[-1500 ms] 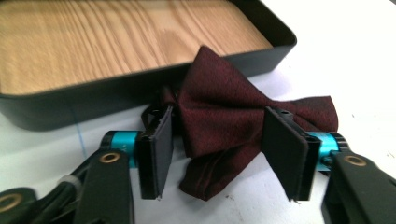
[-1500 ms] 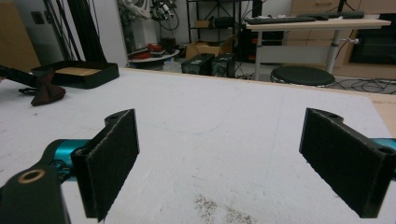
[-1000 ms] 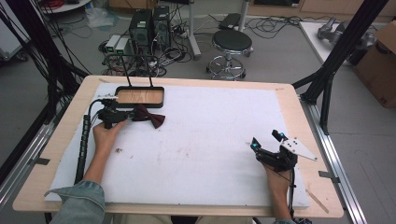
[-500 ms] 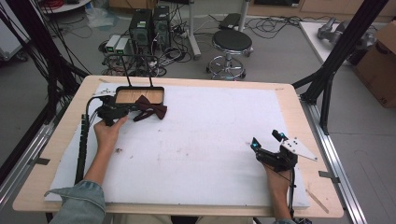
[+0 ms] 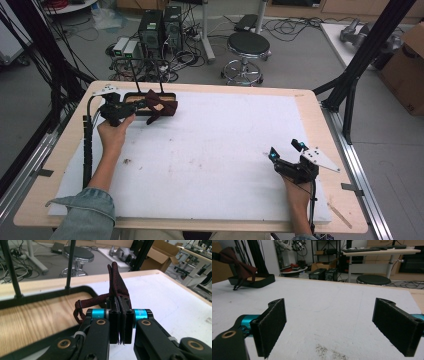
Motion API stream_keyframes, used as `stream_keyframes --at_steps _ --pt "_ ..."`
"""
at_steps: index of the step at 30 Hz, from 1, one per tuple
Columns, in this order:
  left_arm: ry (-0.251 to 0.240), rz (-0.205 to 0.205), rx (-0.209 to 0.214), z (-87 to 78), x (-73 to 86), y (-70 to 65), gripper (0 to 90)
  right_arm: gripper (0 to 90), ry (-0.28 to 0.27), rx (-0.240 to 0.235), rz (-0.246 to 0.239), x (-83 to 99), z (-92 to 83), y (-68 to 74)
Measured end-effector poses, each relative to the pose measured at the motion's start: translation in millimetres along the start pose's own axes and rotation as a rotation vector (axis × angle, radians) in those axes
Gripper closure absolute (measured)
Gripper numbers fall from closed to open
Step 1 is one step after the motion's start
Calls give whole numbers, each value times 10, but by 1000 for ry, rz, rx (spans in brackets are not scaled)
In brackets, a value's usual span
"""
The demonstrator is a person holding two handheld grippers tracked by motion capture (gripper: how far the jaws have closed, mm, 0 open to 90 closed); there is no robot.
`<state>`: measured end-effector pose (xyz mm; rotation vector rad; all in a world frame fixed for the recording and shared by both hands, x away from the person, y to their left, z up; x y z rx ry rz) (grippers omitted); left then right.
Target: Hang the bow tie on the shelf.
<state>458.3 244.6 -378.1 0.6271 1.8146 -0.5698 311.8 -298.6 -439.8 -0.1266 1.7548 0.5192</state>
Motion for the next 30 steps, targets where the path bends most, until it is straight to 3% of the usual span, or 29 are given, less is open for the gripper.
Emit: stream_keyframes --at_steps 12,30 --pt "-36 54 17 127 -387 -155 875 112 4 -2 11 1 -2 -5" --pt "-100 55 -22 219 -805 -174 875 112 7 -2 9 2 6 -8"
Point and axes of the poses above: each handheld gripper's, and its own axes: z roughly forward along the jaws, x roughly out of its underside, y roughly to its left, the point moved 2 cm from there along z, roughly forward along the jaws, and after that the axes turned 12 degrees about z, right-handed, at the moved point
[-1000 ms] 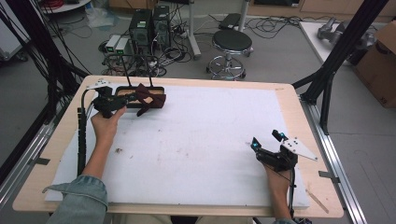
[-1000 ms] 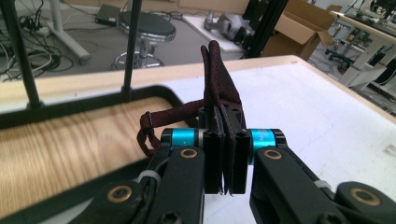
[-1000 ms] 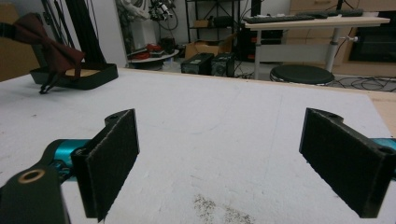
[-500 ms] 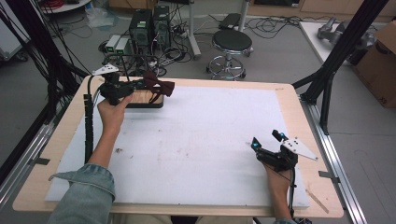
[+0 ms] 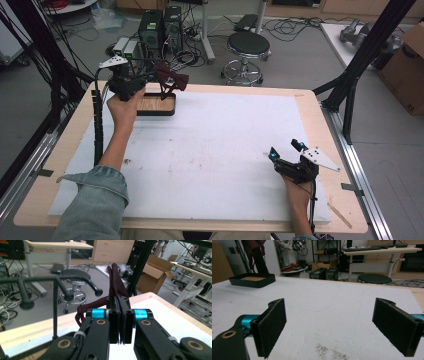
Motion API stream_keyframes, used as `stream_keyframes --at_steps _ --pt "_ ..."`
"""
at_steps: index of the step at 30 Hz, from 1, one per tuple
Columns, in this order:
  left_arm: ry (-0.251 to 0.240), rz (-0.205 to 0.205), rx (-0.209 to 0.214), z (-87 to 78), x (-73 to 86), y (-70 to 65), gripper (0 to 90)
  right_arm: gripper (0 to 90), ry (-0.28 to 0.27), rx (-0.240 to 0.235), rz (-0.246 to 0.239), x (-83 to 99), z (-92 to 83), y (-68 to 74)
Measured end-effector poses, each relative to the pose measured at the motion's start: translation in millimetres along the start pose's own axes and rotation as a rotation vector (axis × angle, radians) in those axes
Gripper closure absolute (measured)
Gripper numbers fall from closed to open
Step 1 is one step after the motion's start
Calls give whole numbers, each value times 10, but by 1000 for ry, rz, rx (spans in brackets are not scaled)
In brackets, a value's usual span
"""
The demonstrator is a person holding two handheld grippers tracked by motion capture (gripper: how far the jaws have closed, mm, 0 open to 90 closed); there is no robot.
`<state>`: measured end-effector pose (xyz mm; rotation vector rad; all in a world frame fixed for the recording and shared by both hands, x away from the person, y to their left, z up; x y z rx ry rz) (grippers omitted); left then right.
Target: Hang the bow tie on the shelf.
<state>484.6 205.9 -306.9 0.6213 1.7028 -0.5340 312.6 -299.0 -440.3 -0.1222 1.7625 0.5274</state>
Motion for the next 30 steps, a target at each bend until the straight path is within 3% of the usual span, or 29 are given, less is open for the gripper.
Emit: stream_keyframes --at_steps 7,14,19,30 --pt "-4 10 -35 75 -142 46 875 112 1 -2 2 1 2 1" --pt "-11 2 -31 246 -180 16 875 112 7 0 6 4 3 7" --pt "33 33 -53 439 -196 -41 878 112 5 -4 0 2 5 3" --pt "55 39 -27 706 -232 -107 878 112 6 -8 2 1 10 1"
Point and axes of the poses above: each handheld gripper's, and its own axes: z roughly forward along the jaws, x roughly out of its underside, y roughly to its left, the point moved 2 cm from there along z, roughly forward along the jaws, and after that the axes turned 12 degrees about z, right-handed, at the moved point
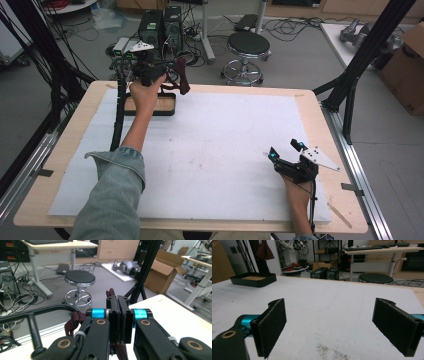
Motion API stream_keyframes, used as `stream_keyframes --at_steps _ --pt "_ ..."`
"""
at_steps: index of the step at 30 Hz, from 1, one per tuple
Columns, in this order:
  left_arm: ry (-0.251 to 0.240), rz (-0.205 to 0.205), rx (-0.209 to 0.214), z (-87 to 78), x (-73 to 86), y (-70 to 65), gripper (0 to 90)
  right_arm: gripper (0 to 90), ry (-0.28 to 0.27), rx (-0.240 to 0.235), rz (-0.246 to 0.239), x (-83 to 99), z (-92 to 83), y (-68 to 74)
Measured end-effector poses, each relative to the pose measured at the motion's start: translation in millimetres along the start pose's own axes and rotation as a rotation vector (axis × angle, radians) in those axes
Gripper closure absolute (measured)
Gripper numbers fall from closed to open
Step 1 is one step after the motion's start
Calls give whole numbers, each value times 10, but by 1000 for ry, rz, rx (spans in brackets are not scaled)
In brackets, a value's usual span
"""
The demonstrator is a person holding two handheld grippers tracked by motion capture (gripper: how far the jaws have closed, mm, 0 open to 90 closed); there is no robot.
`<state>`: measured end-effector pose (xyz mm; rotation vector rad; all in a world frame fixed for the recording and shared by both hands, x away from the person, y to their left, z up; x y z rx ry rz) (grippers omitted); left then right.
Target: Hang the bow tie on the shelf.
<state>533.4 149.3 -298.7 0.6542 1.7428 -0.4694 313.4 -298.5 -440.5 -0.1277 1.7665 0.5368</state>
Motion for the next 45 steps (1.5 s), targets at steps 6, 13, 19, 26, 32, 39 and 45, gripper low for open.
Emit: stream_keyframes --at_steps 6,13,19,26,32,39,45 --pt "56 40 -6 109 90 -87 878 112 1 -1 0 0 2 0" --pt "102 90 -36 159 162 -130 875 112 1 0 -2 0 3 -1" --pt "89 121 -33 121 138 -134 736 112 1 -1 -1 0 2 -2" --pt "58 130 16 -10 89 -152 633 112 4 0 4 0 0 -2" --pt "31 133 36 -195 76 -161 581 112 5 3 4 1 1 -1" --pt "-22 138 52 -499 105 -121 517 112 5 4 4 1 1 -2" --pt "-36 133 46 -753 168 -27 486 112 6 4 7 1 -1 -1"
Point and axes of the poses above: each handheld gripper's, and its own axes: z roughly forward along the jaws, x roughly out of its underside, y roughly to its left, the point moved 2 cm from there along z, roughly forward along the jaws, and after that the axes turned 12 degrees about z, right-handed, at the moved point
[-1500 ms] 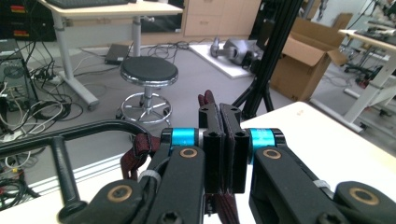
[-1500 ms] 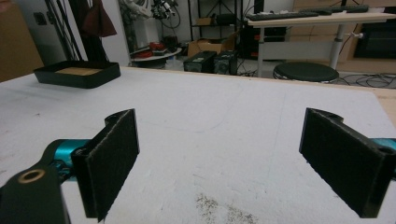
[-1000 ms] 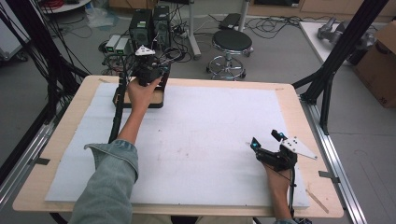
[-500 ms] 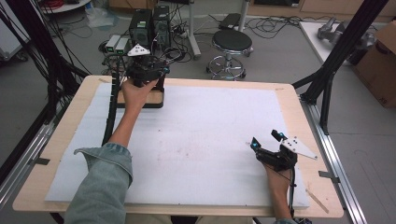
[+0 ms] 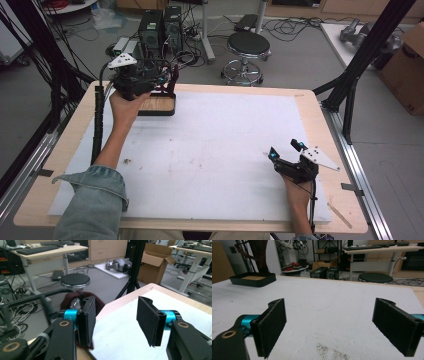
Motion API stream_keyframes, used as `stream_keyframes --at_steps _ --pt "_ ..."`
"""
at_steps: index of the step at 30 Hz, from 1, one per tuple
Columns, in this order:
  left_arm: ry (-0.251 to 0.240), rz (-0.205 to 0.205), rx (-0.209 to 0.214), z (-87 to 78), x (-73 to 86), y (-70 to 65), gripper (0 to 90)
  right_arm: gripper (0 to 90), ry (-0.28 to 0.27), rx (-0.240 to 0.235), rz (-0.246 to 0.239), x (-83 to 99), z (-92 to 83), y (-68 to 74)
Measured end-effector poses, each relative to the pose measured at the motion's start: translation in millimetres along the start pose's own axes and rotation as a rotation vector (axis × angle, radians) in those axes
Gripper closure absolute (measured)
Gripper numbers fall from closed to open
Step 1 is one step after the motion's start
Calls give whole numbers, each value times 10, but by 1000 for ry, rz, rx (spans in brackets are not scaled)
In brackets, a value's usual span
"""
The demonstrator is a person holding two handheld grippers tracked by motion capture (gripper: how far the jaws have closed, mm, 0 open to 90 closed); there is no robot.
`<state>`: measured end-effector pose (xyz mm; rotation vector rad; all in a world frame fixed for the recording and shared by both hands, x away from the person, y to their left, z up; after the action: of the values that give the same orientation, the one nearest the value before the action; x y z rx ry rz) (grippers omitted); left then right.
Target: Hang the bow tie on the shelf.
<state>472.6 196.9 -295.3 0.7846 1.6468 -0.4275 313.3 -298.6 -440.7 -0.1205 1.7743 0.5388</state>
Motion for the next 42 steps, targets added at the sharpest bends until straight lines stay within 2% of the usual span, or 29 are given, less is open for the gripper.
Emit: stream_keyframes --at_steps 9,12,15,29,33,42 --pt "-16 -14 -16 -382 136 91 423 112 0 0 1 0 0 -4" --pt "-6 11 -32 -489 207 80 398 112 0 2 0 -1 0 -5" --pt "-2 3 -30 -585 278 63 378 112 1 2 0 1 -1 -1" --pt "24 30 -73 -932 641 -158 294 112 1 5 -2 1 1 1" --pt "40 38 -102 -1025 755 -222 294 112 0 6 -7 1 3 0" --pt "44 3 -153 -1235 1034 -299 293 112 -1 12 -14 2 5 -1"
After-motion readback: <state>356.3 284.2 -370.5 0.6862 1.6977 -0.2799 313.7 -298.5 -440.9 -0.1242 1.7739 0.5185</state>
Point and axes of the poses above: each handheld gripper's, and its own axes: z roughly forward along the jaws, x roughly out of its underside, y roughly to its left, the point moved 2 cm from there along z, roughly forward along the jaws, and after that the axes turned 12 degrees about z, right-handed, at the moved point
